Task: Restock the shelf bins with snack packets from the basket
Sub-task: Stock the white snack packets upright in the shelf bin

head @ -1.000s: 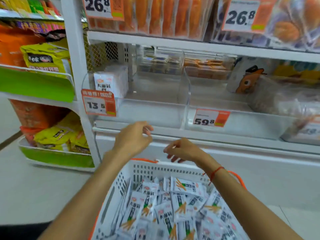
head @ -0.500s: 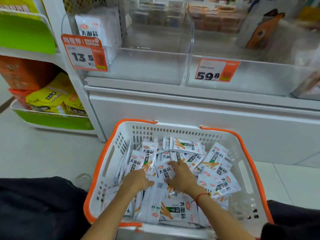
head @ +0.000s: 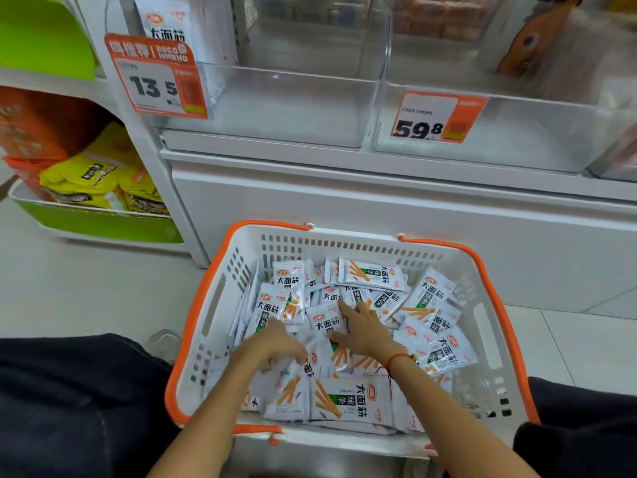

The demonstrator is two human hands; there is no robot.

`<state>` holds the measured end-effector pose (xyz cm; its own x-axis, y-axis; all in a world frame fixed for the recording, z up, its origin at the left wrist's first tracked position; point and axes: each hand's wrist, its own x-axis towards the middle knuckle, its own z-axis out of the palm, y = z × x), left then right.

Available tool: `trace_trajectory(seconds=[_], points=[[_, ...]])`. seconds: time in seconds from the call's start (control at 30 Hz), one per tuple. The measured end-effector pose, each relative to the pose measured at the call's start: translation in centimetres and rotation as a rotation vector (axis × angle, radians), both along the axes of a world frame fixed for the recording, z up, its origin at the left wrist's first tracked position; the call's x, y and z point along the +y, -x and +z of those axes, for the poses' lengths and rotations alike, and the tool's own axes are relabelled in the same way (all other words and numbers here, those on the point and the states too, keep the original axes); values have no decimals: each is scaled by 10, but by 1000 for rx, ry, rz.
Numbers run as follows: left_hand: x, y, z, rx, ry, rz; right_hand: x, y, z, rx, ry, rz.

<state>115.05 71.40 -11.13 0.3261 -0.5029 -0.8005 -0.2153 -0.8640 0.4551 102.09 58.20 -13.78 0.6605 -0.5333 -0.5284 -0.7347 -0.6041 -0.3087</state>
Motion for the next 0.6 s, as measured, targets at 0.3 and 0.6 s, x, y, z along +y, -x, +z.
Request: trace_trajectory(seconds=[0.3,0.6], points=[[14,-24,2,803,426,796,1,5,-5,-194,66,-182],[11,-30,20,837,409,618,-39,5,97,-698,-431,-152]])
